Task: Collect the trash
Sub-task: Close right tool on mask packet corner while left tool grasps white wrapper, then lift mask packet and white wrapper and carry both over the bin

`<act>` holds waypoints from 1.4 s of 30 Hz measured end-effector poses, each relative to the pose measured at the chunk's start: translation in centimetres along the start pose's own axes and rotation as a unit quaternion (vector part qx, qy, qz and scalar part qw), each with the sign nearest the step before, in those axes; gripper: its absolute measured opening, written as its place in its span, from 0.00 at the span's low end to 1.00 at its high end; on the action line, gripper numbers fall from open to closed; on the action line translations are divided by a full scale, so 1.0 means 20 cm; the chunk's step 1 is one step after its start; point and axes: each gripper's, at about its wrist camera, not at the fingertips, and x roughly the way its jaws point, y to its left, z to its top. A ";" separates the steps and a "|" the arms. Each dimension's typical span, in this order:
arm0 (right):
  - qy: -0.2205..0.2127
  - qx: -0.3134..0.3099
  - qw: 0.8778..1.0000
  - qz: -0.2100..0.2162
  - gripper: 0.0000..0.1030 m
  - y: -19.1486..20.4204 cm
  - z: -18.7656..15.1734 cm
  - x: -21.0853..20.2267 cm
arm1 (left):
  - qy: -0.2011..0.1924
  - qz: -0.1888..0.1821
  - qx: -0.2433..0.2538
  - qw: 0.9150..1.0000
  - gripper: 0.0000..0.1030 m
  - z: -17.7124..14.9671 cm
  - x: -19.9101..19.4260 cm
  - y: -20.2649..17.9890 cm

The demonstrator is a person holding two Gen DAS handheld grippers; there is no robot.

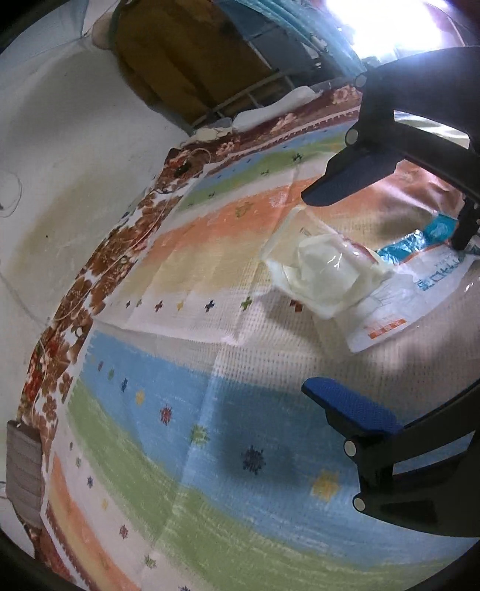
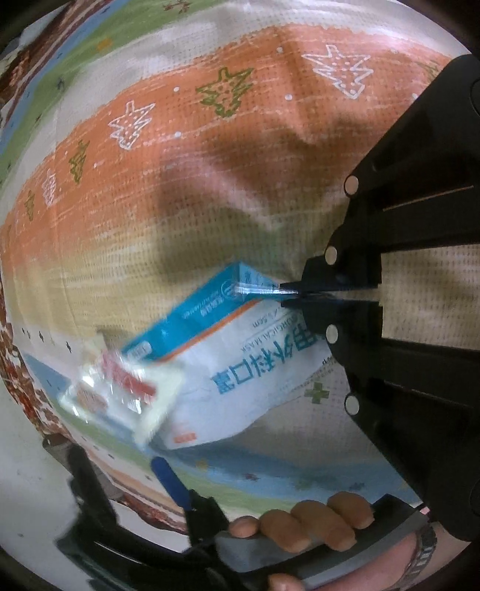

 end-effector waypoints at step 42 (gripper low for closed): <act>-0.018 -0.001 1.000 0.017 0.01 0.00 -0.04 0.05 | -0.055 -0.139 0.063 0.987 0.64 -0.06 -0.10 -0.35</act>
